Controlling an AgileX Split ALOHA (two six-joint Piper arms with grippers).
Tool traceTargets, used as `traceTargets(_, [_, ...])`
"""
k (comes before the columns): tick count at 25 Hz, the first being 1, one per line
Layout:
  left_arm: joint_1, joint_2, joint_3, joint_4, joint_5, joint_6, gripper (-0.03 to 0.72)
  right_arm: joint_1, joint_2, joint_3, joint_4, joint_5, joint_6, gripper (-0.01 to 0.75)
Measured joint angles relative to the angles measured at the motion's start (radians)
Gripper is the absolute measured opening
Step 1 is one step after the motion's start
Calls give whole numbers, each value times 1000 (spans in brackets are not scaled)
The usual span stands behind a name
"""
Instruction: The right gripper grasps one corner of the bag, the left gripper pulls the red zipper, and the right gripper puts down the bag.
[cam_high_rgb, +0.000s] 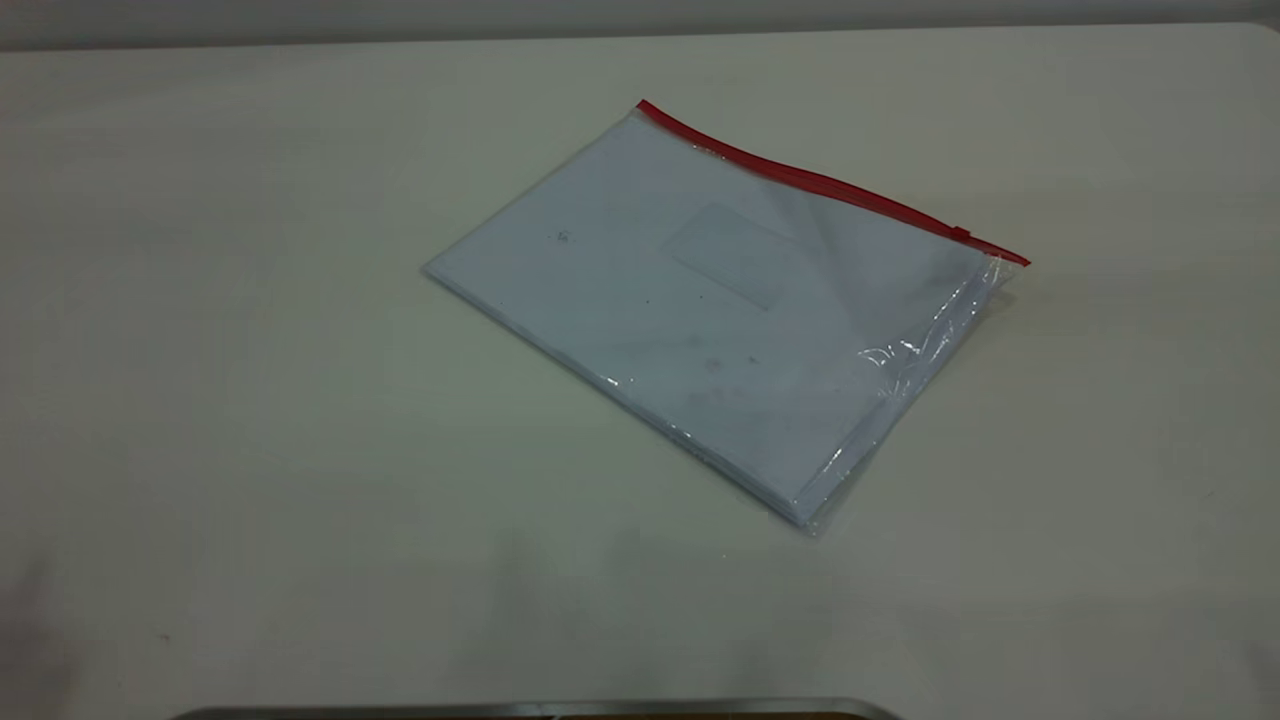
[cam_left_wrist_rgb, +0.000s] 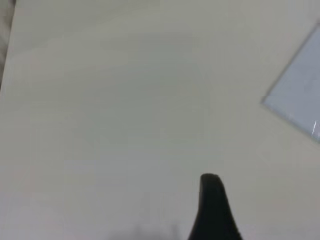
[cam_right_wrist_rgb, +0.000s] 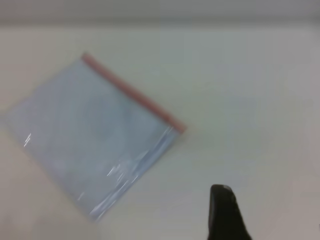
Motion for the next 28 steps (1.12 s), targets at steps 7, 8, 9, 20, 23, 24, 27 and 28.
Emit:
traceTargets(7, [0, 347, -98, -134, -189, 19, 588, 0, 408, 0, 150, -160, -167, 563])
traceTargets(8, [0, 386, -111, -150, -209, 40, 588, 0, 461, 0, 176, -186, -182, 565])
traceTargets(9, [0, 432, -126, -171, -224, 68, 588, 0, 513, 0, 206, -213, -203, 565])
traceTargets(20, [-124, 839, -295, -429, -252, 559, 588, 0, 1016, -5, 886, -301, -892, 566])
traceTargets(23, [-150, 919, -335, -441, -193, 601, 588, 0, 1151, -13, 1114, -294, -1127, 566])
traceTargets(24, [-153, 942, -348, -442, -177, 604, 588, 0, 1190, -20, 1185, -292, -1189, 566])
traceTargets(27, [-156, 986, -372, -442, -135, 609, 588, 0, 1325, -59, 1319, -263, -1346, 566])
traceTargets(28, [-156, 994, -374, -442, -133, 609, 588, 0, 1362, -77, 1342, -250, -1368, 566])
